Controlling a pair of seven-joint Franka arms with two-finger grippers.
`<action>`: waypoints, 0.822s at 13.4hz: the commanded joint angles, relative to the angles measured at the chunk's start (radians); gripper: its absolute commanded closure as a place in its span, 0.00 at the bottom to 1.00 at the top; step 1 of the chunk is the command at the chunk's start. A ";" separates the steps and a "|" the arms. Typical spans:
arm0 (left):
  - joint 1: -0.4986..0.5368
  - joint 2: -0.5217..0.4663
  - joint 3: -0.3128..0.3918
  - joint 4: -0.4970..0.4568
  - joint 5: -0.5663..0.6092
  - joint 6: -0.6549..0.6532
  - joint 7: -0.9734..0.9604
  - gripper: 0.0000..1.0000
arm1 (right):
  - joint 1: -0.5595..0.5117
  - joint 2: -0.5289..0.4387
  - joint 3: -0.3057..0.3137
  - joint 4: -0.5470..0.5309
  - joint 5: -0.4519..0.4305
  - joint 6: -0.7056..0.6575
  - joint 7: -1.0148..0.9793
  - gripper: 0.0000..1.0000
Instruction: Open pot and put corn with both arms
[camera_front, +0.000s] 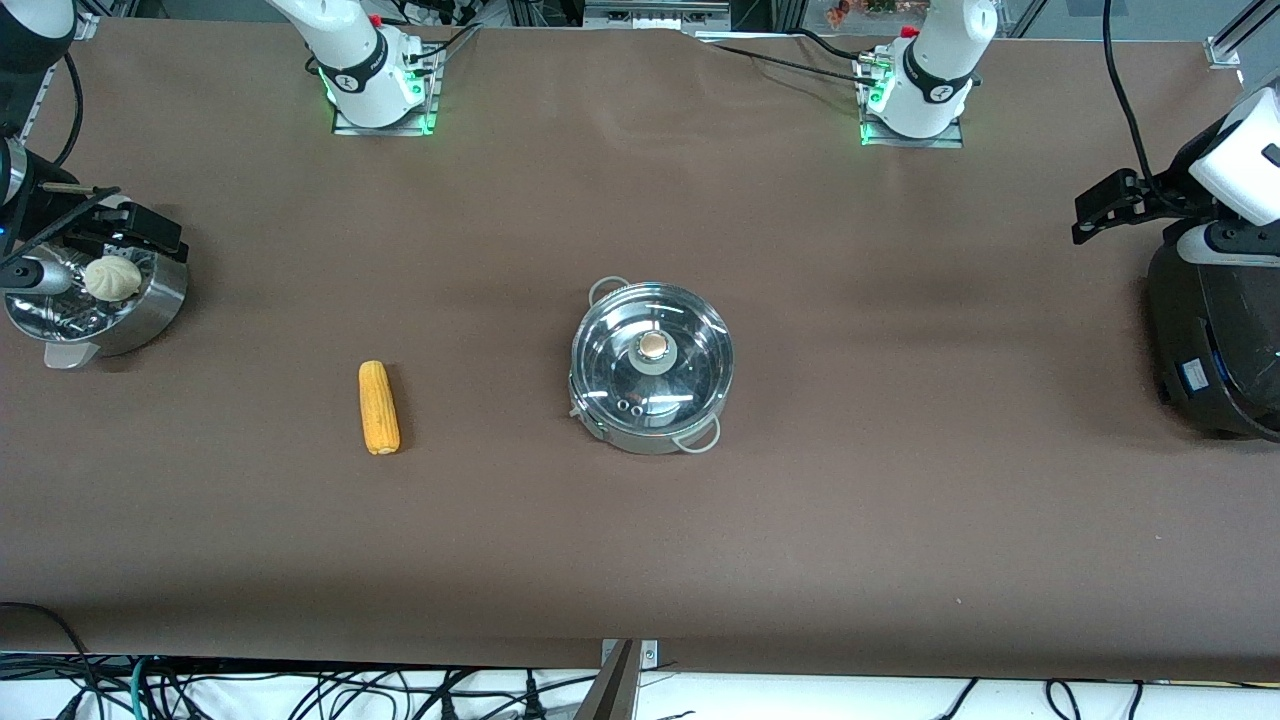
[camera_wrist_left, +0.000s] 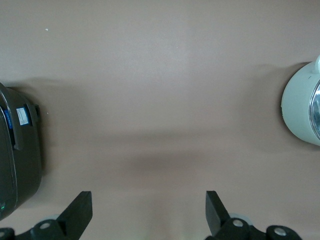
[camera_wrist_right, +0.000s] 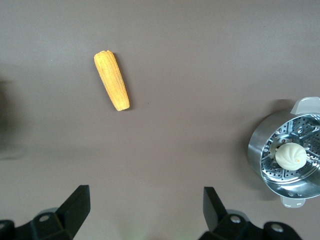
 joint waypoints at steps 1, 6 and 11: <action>0.005 0.016 -0.005 0.034 -0.007 -0.024 0.021 0.00 | -0.005 0.011 0.005 0.028 -0.003 -0.016 -0.015 0.00; -0.004 0.017 -0.009 0.033 -0.018 -0.081 0.019 0.00 | -0.003 0.022 0.005 0.028 -0.001 -0.012 -0.010 0.00; -0.151 0.092 -0.015 0.037 -0.088 -0.126 0.012 0.00 | 0.000 0.051 0.008 0.028 0.000 -0.009 0.005 0.00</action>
